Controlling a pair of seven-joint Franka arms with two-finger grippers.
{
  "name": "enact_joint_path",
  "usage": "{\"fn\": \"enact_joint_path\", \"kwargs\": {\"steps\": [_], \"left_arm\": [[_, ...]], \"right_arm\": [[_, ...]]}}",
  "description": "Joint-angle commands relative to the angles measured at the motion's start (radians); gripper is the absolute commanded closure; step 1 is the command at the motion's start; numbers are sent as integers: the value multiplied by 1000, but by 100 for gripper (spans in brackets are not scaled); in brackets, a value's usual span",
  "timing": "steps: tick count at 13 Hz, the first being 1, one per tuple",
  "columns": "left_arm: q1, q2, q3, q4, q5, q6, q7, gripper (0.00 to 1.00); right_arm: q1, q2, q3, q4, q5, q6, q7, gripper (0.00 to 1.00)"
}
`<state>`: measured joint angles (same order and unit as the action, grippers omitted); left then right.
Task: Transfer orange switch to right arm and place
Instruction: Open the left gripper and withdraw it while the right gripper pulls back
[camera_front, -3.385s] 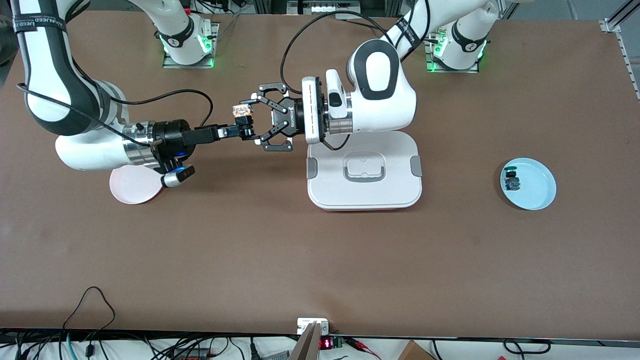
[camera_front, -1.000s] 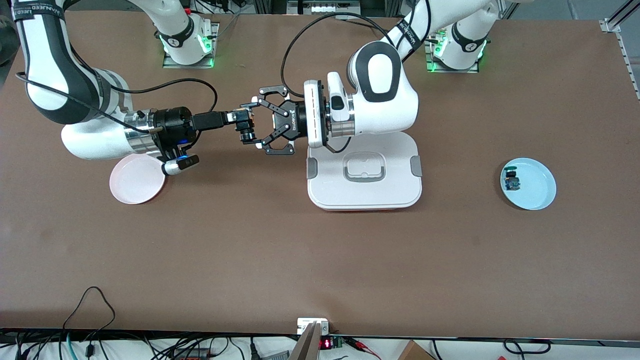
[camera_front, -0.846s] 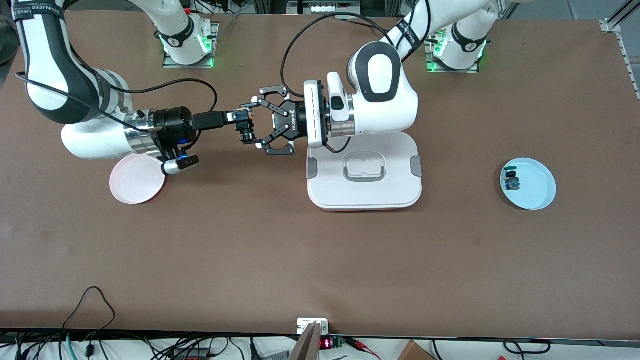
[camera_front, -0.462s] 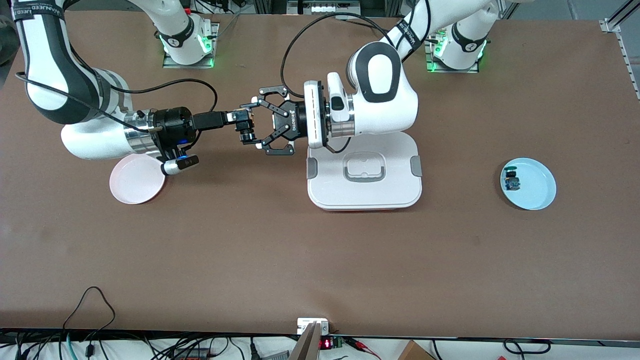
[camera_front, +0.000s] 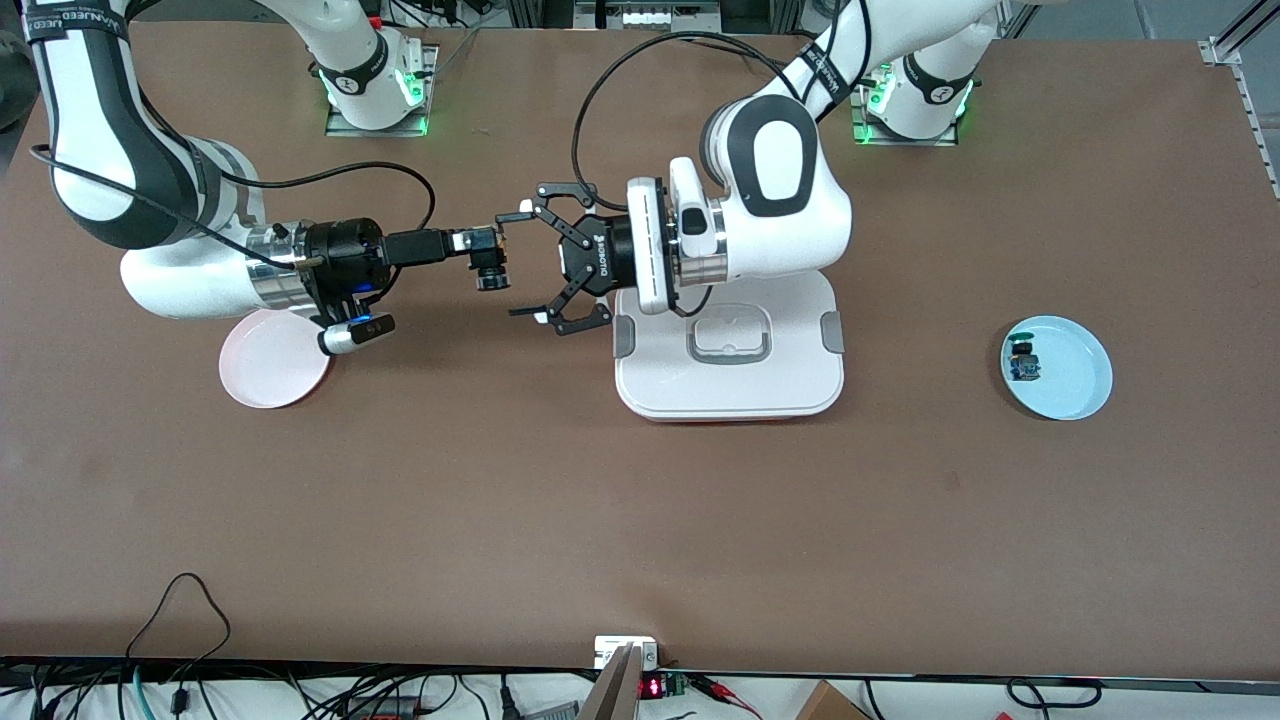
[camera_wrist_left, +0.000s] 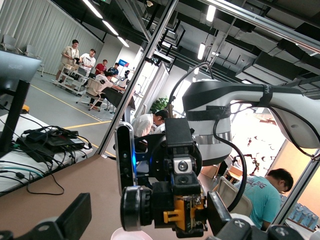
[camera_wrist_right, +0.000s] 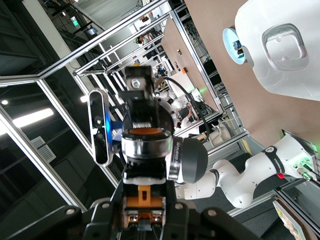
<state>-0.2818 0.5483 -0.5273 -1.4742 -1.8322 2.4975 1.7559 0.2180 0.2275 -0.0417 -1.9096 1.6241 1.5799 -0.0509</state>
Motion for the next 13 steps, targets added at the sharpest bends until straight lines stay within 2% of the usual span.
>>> {"fn": "enact_joint_path", "kwargs": {"steps": [1,2,3,6,8,10,13], "left_arm": [[128,-47,-3,-83,-27,-32,100,0],[186,-42,-2,-87,-24,-110,170,0],[246,-30,0,-89,31,-229,216,0],[464,8,-2,-81,294,-508,197,0],[593,79,-2,-52,500,-690,194,0],[673,160,-2,38,702,-861,194,0],[785,183,1,135,919,-933,191,0]], "right_arm": [[1,-23,-1,-17,4,-21,-3,95],[0,-23,-1,-17,2,-21,-21,96],[-5,-23,-3,-19,0,-20,-29,97],[-34,-27,-4,-19,-24,-20,-30,97],[-58,-31,-7,-16,-168,-21,-93,97],[-94,-40,-9,-16,-315,-34,-168,97],[-111,-66,-9,-12,-498,-44,-181,97]]}}
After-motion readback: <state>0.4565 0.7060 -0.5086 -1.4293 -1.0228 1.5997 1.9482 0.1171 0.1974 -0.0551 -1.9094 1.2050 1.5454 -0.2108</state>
